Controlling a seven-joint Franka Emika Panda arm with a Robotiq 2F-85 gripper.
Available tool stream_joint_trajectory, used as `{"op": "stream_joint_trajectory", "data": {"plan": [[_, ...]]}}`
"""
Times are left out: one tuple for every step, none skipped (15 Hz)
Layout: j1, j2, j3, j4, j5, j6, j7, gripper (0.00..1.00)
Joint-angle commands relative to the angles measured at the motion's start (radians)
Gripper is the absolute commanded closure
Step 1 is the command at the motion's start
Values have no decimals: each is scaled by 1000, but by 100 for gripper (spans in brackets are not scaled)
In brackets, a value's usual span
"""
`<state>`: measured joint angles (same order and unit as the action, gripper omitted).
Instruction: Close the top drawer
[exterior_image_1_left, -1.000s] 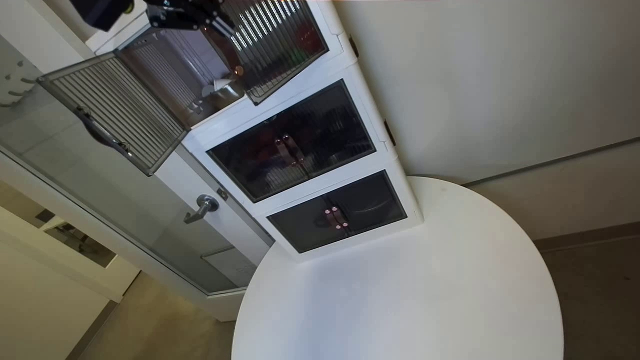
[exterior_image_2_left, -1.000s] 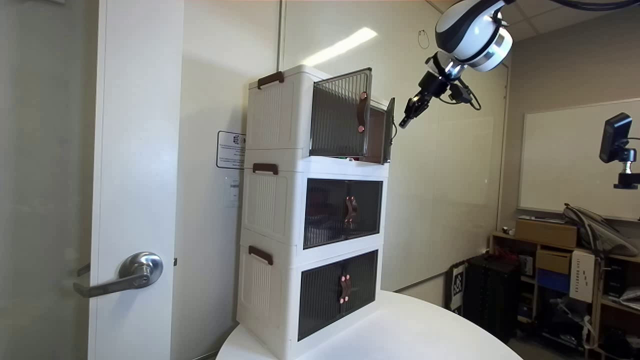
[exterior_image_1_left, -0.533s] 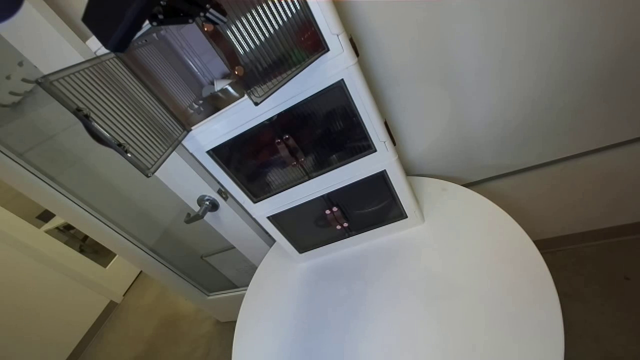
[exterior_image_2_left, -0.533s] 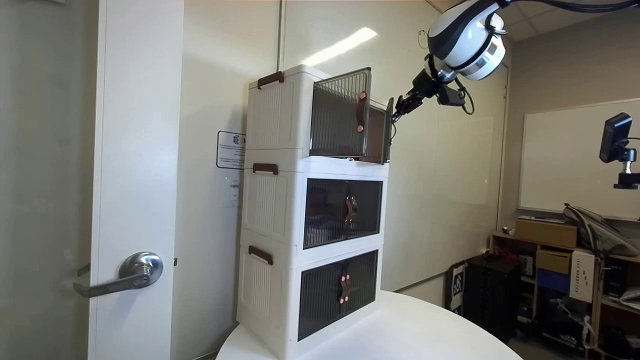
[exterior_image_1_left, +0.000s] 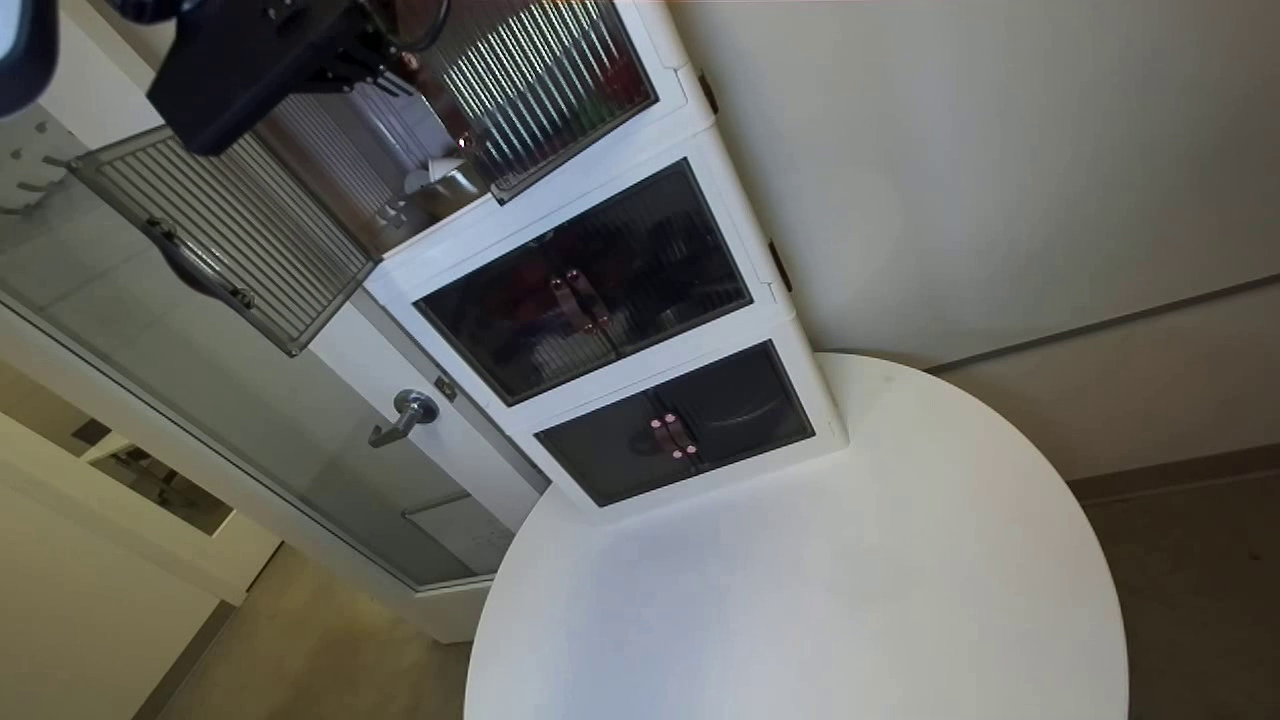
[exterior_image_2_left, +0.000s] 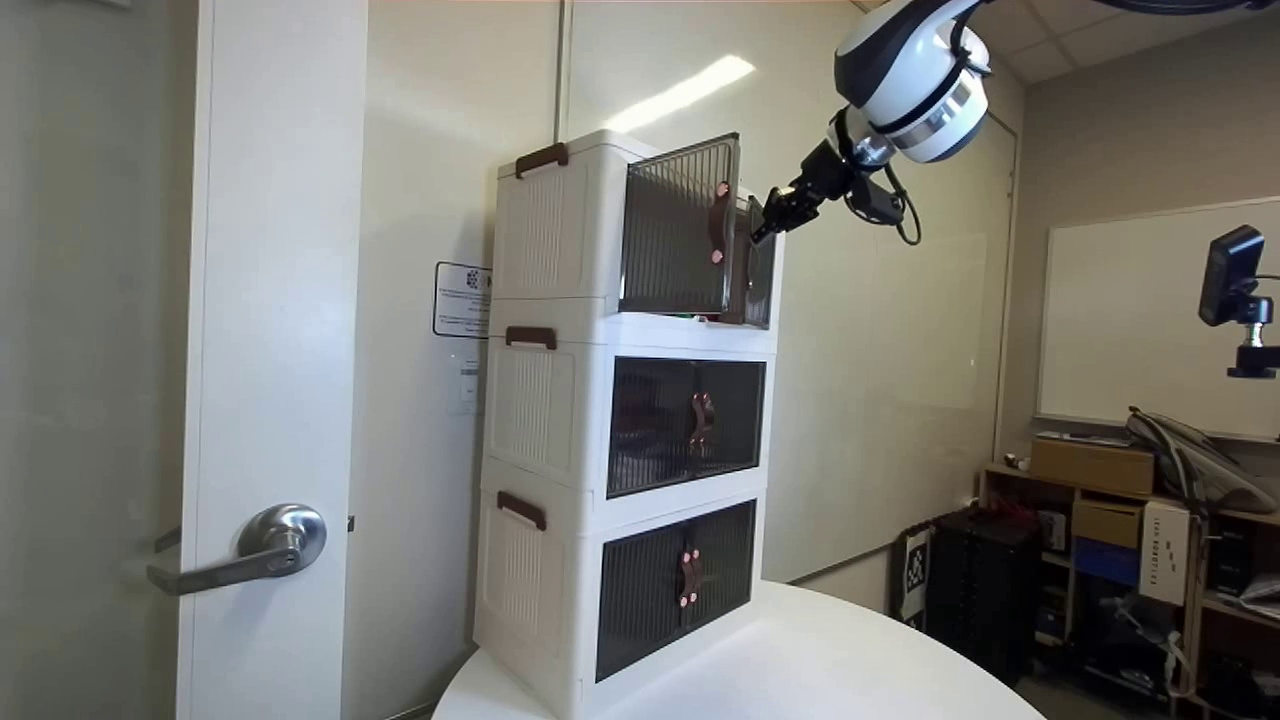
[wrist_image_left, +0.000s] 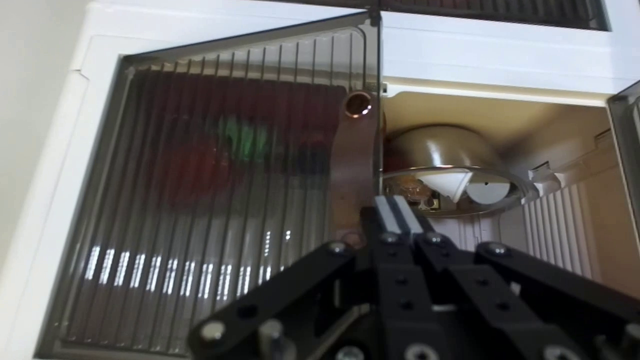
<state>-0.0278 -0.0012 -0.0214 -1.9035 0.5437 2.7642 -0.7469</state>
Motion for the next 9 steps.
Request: {"op": "stream_joint_trajectory", "data": {"plan": [[17,30,18,19,65,15,-49,100],[22,42,25,19,65,32,-53,100],[26,52,31,20,63,44,-60,100],[28,63,35,22,58,54,-63,100],[29,69,39,22,51,56,-63,100],[28,70,40,16,40,56,-64,100],[24,68,35,12,4,29,-55,100],[18,61,27,10,-39,-22,-44,100],[9,47,13,14,-109,-133,-21,100]]}}
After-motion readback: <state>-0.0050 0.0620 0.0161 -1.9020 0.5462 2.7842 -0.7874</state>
